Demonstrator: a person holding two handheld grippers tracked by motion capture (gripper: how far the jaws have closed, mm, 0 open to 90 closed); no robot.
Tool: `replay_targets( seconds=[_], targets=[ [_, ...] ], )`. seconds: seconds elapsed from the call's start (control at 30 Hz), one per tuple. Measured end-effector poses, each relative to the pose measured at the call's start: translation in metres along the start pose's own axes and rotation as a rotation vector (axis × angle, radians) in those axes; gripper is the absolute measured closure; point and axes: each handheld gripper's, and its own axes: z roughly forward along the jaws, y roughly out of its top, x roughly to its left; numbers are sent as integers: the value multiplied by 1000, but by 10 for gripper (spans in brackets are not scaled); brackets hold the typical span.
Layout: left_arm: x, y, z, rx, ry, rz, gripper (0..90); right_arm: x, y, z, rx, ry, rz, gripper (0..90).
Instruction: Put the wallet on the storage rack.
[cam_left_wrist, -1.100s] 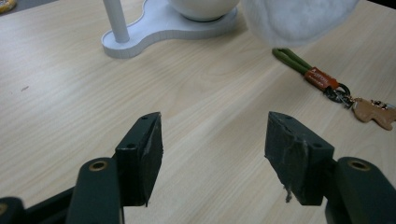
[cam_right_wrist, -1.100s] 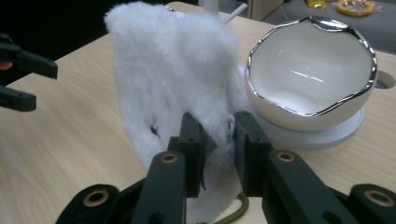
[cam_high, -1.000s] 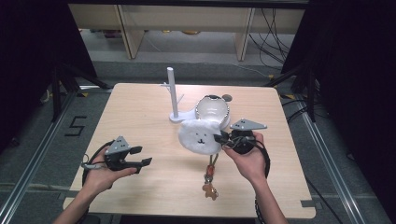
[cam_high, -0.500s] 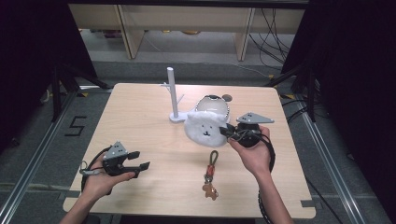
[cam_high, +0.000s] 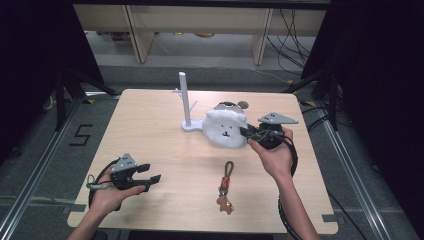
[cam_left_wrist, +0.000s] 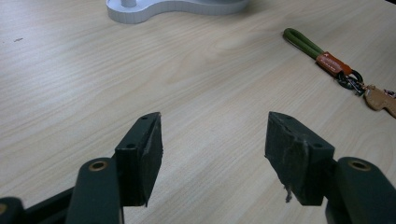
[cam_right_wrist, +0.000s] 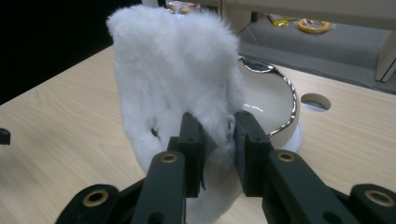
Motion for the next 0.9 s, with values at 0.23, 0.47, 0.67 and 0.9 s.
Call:
replay_targets(
  seconds=[0.23, 0.47, 0.67, 0.9],
  targets=[
    [1, 0, 1, -5, 5, -11, 362, -5, 9, 3, -15, -32, 12, 757],
    [1, 3, 1, -5, 1, -5, 362, -13, 17, 11, -34, -46, 13, 757],
    [2, 2, 1, -4, 4, -6, 362, -18, 23, 17, -30, -55, 18, 756],
    [1, 3, 1, 3, 12, -5, 362, -24, 29, 23, -38, -68, 36, 756]
  ],
)
